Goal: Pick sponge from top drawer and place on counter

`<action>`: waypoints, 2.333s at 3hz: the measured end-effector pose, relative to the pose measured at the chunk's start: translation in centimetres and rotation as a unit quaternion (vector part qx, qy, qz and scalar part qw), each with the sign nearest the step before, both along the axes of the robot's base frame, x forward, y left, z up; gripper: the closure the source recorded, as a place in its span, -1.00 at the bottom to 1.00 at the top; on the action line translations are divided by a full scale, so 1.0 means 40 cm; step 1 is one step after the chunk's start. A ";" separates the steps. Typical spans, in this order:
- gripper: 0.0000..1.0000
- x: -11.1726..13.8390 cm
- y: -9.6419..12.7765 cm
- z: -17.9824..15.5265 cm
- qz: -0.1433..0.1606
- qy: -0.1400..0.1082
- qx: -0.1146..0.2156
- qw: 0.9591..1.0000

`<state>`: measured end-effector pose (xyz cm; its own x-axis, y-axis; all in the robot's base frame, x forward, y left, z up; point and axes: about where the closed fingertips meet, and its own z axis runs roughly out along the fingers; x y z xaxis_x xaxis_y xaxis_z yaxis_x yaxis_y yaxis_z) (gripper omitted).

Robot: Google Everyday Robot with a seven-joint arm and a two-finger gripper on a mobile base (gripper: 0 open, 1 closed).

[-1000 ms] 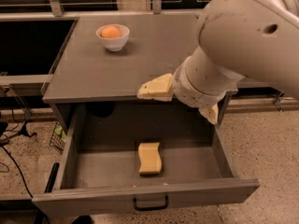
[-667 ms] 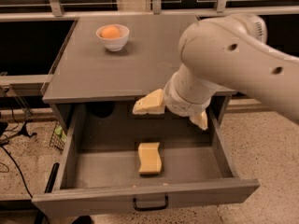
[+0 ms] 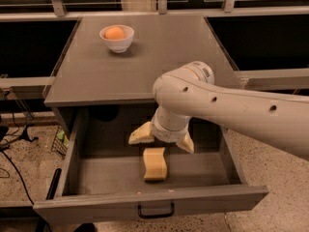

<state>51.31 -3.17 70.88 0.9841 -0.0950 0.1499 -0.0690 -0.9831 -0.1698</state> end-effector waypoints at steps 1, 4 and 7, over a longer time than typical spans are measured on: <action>-1.00 0.005 -0.007 -0.009 -0.001 0.002 -0.001 1.000; -1.00 0.048 0.050 -0.157 0.048 0.029 -0.030 0.998; -1.00 -0.002 0.074 -0.275 0.063 0.072 -0.034 0.995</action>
Offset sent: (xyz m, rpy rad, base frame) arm 0.0217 0.0158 -0.0439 -0.0452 0.0238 0.0833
